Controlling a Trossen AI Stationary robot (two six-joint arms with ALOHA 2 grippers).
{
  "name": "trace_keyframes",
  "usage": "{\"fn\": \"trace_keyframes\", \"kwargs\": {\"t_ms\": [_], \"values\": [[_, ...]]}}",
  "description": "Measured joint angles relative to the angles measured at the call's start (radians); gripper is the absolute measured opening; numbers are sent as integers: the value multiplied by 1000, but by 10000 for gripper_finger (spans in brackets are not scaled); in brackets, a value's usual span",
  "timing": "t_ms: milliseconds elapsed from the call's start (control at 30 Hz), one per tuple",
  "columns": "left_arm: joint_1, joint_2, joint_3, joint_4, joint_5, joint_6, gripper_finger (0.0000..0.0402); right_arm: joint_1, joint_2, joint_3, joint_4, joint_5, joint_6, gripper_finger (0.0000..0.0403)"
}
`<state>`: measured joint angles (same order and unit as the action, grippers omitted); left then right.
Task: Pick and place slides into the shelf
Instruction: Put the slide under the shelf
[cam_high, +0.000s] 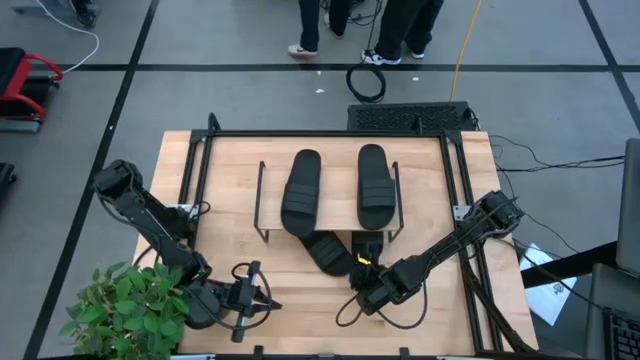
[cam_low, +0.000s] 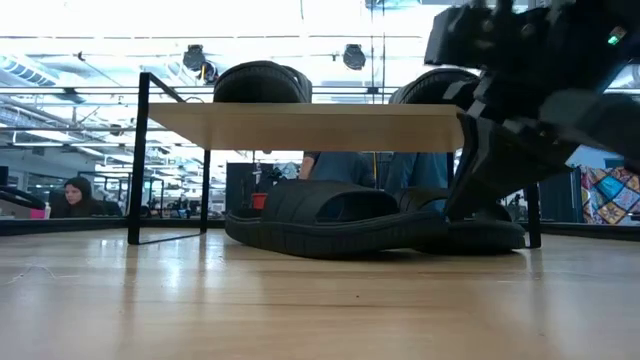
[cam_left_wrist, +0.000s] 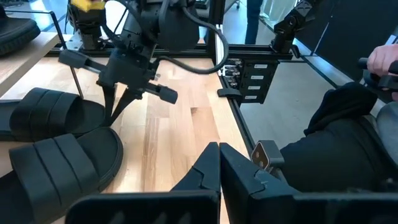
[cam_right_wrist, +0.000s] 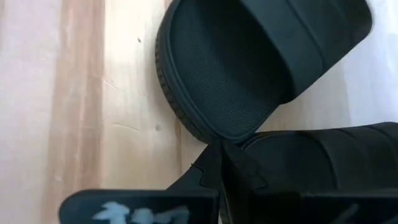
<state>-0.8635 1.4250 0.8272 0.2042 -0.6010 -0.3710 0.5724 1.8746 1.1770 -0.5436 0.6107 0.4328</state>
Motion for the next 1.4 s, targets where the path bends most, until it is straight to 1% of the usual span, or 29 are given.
{"fn": "trace_keyframes", "kwargs": {"t_ms": [200,300,533,633,767,833,1000,1167,1267,1400], "values": [[0,0,0,0,0,0,15,-24,29,0,72,-38,-43,0],[0,0,0,0,0,1,20,-26,34,0,117,-39,-74,0],[0,0,0,-2,0,2,4,-33,34,0,239,-47,-197,0],[0,0,0,-1,0,1,3,-37,34,0,240,-63,-215,0],[0,0,0,-1,0,1,16,-37,34,0,240,-63,-236,0],[0,1,0,-3,0,1,21,-37,34,0,240,-57,-236,0],[4,42,0,-8,0,-16,25,-7,28,0,217,28,-259,0],[51,105,1,35,4,-26,11,37,2,0,242,42,-334,0],[105,124,22,27,61,-34,2,67,-47,0,244,44,-362,0],[142,97,28,20,139,-2,11,107,-122,-7,261,81,-371,0]]}}
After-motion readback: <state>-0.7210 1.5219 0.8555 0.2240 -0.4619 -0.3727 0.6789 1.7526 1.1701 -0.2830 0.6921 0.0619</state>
